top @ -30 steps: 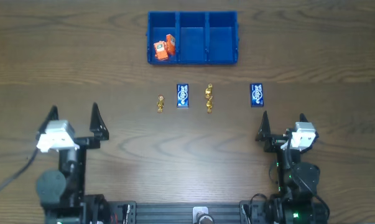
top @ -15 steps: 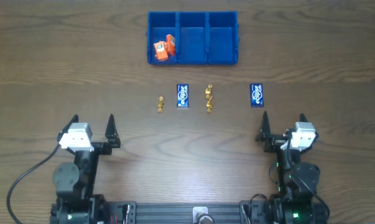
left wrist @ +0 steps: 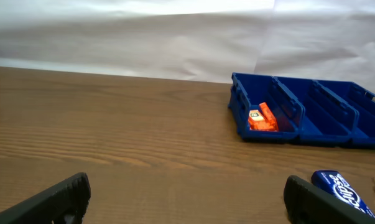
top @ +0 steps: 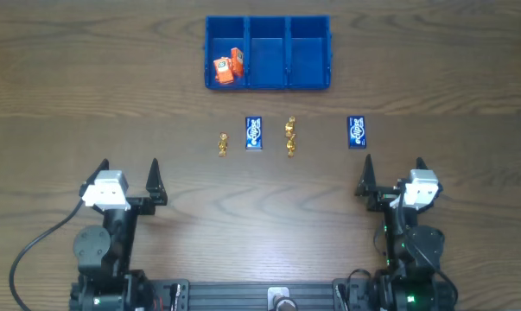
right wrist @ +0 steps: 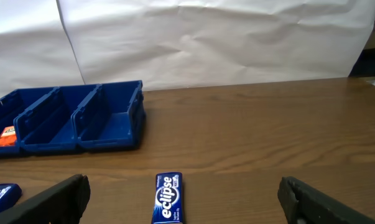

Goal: Sort Candies Into Trays

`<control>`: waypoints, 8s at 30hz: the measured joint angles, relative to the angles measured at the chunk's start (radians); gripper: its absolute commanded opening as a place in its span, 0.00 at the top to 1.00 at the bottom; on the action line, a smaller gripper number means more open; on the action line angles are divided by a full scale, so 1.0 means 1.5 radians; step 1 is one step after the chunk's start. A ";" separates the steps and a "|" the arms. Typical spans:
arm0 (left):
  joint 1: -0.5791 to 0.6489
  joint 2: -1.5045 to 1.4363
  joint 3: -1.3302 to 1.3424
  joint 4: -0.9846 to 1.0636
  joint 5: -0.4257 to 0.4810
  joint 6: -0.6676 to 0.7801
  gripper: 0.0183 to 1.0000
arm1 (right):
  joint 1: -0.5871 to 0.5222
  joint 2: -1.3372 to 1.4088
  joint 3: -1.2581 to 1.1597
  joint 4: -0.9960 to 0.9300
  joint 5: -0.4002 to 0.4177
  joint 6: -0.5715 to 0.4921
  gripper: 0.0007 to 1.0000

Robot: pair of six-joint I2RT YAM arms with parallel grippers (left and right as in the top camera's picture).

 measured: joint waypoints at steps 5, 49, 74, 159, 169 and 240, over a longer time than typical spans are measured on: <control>0.000 0.000 0.000 0.000 0.000 0.000 0.00 | 0.000 0.000 0.000 0.000 0.000 0.000 0.00; 0.000 -0.003 0.002 -0.002 0.012 0.000 0.00 | -0.001 1.285 0.851 -0.539 -0.058 -0.022 0.00; 0.000 -0.003 0.002 -0.002 0.012 0.000 0.00 | -0.001 1.317 0.853 -0.509 -0.062 -0.007 0.76; 0.000 -0.003 0.002 -0.002 0.012 0.000 0.00 | 0.434 1.427 1.089 -0.580 0.017 0.393 0.00; 0.000 -0.003 0.002 -0.002 0.012 0.000 0.00 | 0.434 1.427 1.047 -0.535 0.019 0.427 0.02; 0.000 -0.003 0.002 -0.002 0.012 0.000 0.00 | 0.279 1.565 1.434 -0.513 0.135 0.217 0.81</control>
